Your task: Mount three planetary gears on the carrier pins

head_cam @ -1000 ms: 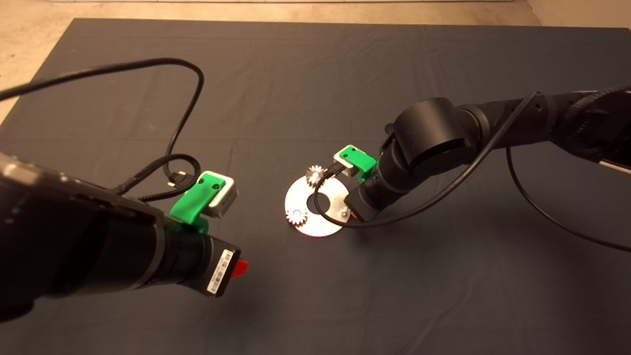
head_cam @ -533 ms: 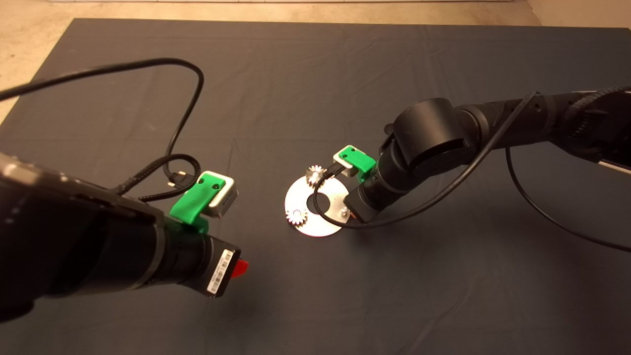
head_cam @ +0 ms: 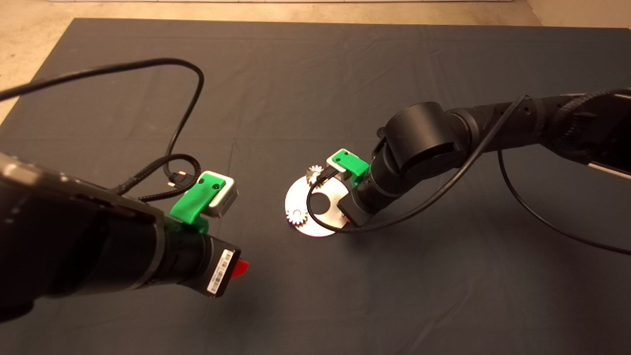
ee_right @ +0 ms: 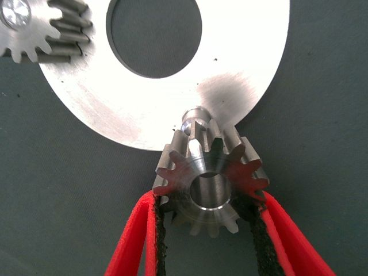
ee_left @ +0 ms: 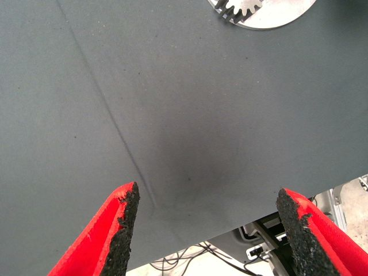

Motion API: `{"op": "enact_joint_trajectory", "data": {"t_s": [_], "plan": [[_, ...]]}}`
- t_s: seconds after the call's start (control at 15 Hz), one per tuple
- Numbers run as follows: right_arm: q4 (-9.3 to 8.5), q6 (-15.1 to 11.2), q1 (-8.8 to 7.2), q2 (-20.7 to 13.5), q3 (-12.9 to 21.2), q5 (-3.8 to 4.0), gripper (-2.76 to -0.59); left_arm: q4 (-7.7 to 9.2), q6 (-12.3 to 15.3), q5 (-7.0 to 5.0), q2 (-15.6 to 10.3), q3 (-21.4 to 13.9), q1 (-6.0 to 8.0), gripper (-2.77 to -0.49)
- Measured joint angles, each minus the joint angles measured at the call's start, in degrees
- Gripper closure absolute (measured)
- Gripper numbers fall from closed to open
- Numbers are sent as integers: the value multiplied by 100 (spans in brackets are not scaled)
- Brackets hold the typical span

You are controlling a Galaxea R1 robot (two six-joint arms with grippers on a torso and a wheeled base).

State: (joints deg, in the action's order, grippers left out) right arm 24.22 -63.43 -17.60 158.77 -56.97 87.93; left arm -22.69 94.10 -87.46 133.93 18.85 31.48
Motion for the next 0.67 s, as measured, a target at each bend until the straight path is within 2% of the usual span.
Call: {"op": "enact_joint_trajectory", "data": {"t_s": [0.13,0.6,0.67], "plan": [[0,23,60,2,-30,2,-80,0,0,-2,0,0,0,-164],[16,89,60,58,-105,24,-80,0,0,0,0,0,0,-164],[20,97,60,93,-135,49,-81,0,0,0,0,0,0,-164]]}}
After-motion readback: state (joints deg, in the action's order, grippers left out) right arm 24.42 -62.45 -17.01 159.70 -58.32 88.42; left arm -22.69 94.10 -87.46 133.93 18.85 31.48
